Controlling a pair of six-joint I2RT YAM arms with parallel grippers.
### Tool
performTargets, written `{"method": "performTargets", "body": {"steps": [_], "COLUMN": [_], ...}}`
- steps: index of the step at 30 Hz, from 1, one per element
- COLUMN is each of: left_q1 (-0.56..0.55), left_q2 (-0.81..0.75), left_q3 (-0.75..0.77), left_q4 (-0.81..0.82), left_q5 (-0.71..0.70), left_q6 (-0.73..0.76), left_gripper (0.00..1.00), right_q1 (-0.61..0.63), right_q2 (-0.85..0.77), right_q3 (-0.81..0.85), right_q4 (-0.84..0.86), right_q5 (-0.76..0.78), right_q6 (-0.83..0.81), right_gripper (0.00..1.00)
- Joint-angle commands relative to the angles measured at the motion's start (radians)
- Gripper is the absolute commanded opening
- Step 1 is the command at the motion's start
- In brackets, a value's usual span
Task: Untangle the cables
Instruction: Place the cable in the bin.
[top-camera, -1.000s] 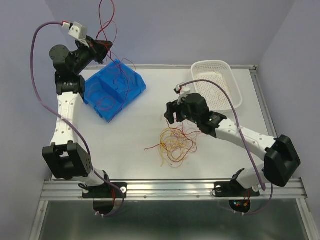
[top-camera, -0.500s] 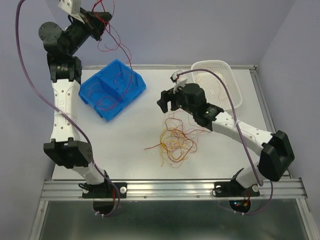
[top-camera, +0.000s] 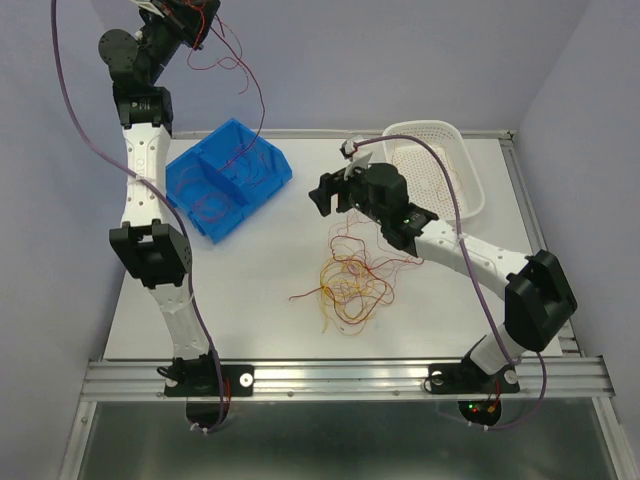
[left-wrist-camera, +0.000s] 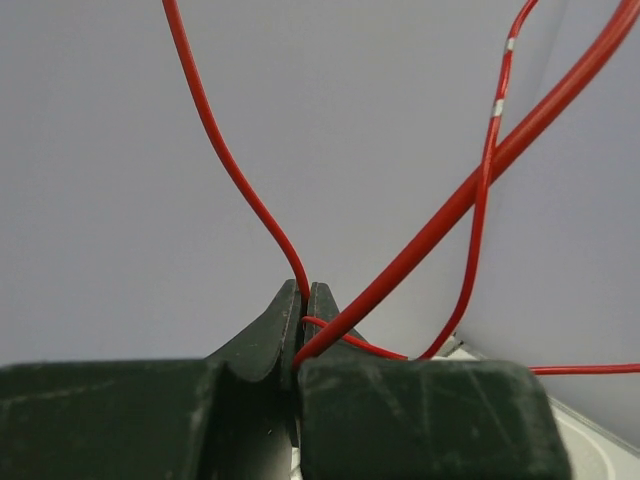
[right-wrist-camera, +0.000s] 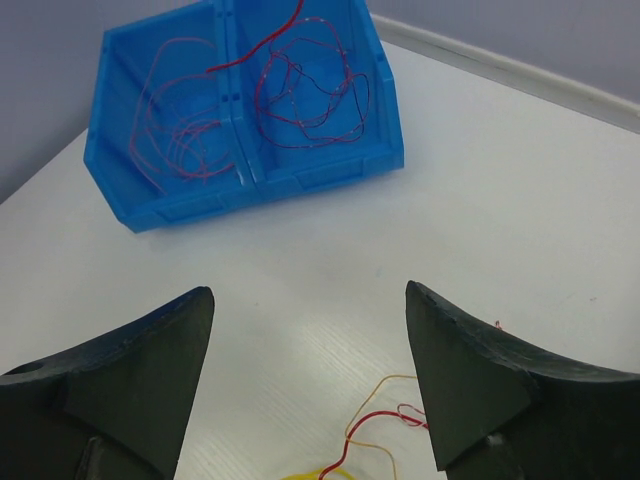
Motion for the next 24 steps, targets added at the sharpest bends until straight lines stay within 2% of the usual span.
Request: {"method": "performTargets", "body": {"steps": [1,7,11,15,19,24], "left_q1": [0.015,0.015,0.016,0.018,0.018,0.018], "left_q2": [0.021,0.056,0.092,0.138,0.144,0.182], "left_q3": [0.117,0.093,0.088,0.135,0.05,0.057], "left_q4": [0.251,0.3,0.378,0.378,0.469,0.481], "left_q5": [-0.065,-0.111,-0.1,-0.076,-0.046,-0.025], "left_q6": [-0.071,-0.062,-0.062,-0.057,-0.065,-0.076], "left_gripper": [0.0,0.0,0.0,0.0,0.0,0.0], "right_q1": [-0.016,-0.027,-0.036,-0.041,-0.048,-0.053], "right_q2": [-0.022,0.016,0.047,0.047,0.036,0.018], "right_q3": [-0.031,-0.036,-0.018,-0.031,-0.054,-0.073], "right_q4": [0.111,0.145,0.151,0.164,0.182,0.185], "right_q5": [-0.02,-0.069,-0.095,-0.112,-0.124,-0.135], "right_q6": [0.009,0.02,0.027,0.035,0.041,0.041], "right_gripper": [0.82,0.81,0.81,0.8,0.8,0.8]}}
